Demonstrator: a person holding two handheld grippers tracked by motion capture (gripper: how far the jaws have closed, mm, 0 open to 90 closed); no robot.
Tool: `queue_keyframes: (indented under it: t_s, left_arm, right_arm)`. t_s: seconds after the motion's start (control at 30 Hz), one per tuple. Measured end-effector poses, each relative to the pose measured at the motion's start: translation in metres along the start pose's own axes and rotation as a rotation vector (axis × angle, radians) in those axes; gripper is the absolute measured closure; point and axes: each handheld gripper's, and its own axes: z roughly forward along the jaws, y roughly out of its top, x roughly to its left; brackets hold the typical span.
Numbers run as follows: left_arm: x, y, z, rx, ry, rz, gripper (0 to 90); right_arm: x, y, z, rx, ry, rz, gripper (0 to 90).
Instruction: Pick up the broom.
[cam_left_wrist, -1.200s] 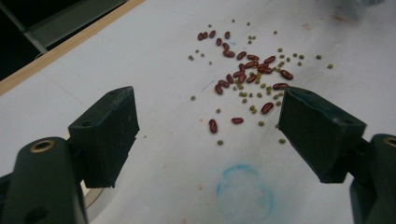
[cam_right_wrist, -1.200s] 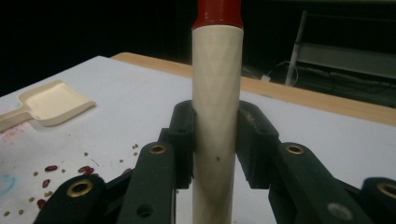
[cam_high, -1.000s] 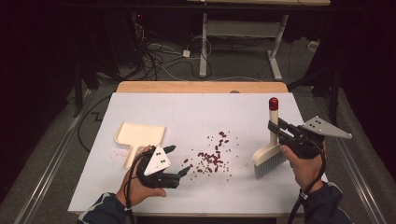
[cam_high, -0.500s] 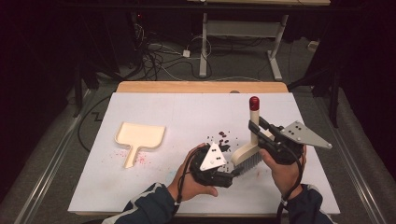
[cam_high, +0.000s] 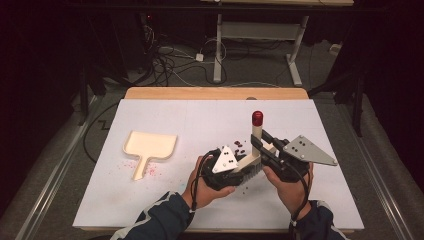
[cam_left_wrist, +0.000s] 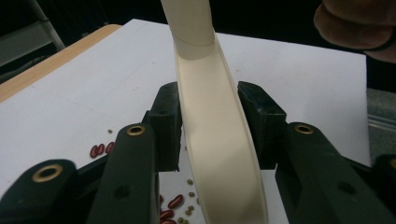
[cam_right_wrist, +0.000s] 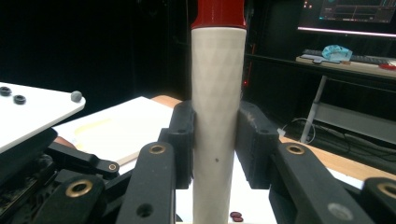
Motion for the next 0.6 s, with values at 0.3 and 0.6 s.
queue_keyframes:
  t_s: [0.3,0.6]
  left_arm:
    - [0.018,-0.002,-0.02,0.055,-0.064,0.03,65.5]
    - [0.016,-0.009,-0.042,0.116,-0.143,0.146,65.6]
  right_arm:
    - [-0.017,0.005,-0.008,0.025,0.198,-0.079,62.2]
    - [-0.031,0.0,-0.016,0.115,0.438,-0.197,44.8]
